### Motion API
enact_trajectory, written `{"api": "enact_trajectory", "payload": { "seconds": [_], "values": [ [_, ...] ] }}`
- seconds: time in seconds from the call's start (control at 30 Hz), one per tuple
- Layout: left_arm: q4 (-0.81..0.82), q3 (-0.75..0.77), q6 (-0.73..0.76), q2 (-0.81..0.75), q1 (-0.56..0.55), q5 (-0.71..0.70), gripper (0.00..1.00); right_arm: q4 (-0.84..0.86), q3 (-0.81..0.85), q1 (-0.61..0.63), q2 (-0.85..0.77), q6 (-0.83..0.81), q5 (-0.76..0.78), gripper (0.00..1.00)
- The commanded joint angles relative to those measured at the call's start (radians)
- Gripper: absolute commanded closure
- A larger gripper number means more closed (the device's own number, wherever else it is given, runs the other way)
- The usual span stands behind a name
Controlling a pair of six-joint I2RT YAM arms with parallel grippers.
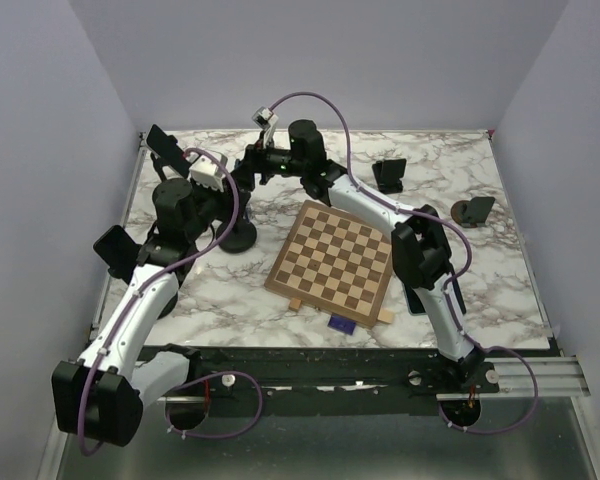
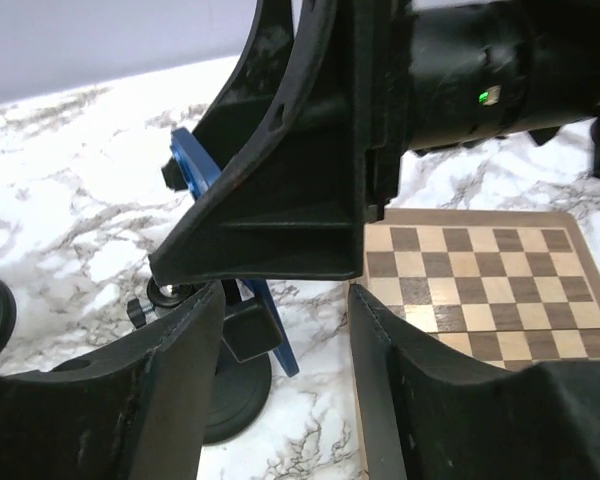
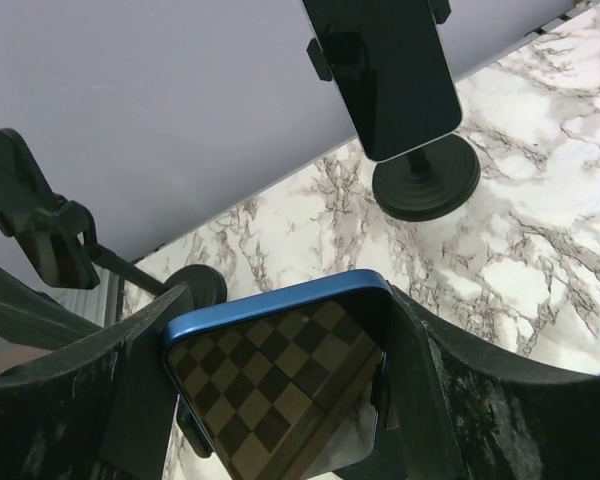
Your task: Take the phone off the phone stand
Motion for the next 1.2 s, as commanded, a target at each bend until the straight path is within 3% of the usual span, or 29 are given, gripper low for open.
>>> {"api": "enact_trajectory", "payload": {
  "seconds": [0.0, 0.2, 0.57, 0.7, 0.77, 0.83, 0.97, 1.17],
  "values": [
    [-0.050, 0.040, -0.017, 0.087, 0.000, -0.034, 0.43, 0.024, 0.079, 0.004, -0.023, 0.021, 0.030, 0.99],
    [-0.065, 0.061, -0.083, 0.155, 0.026, 0.014, 0.34, 0.021, 0.090, 0.002, -0.013, 0.015, 0.016, 0.99],
    [-0.020, 0.052, -0.120, 0.204, 0.074, 0.147, 0.46, -0.004, 0.151, -0.019, 0.029, 0.027, -0.042, 0.99],
    [-0.019, 0.059, -0.114, 0.222, 0.079, 0.173, 0.63, -0.001, 0.173, -0.028, 0.045, 0.033, -0.096, 0.99],
    [-0.019, 0.057, -0.105, 0.224, 0.094, 0.190, 0.79, 0.056, 0.170, -0.042, 0.058, 0.079, -0.186, 0.99],
    [0.011, 0.051, -0.091, 0.222, 0.104, 0.215, 0.88, 0.132, 0.191, -0.059, 0.090, 0.146, -0.312, 0.99],
    [0.038, 0.053, -0.055, 0.243, 0.111, 0.284, 0.95, 0.114, 0.226, -0.065, 0.105, 0.145, -0.399, 0.99],
    [0.103, 0.049, -0.017, 0.275, 0.119, 0.368, 0.98, 0.332, 0.192, -0.065, 0.107, 0.333, -0.498, 0.99]
  ]
}}
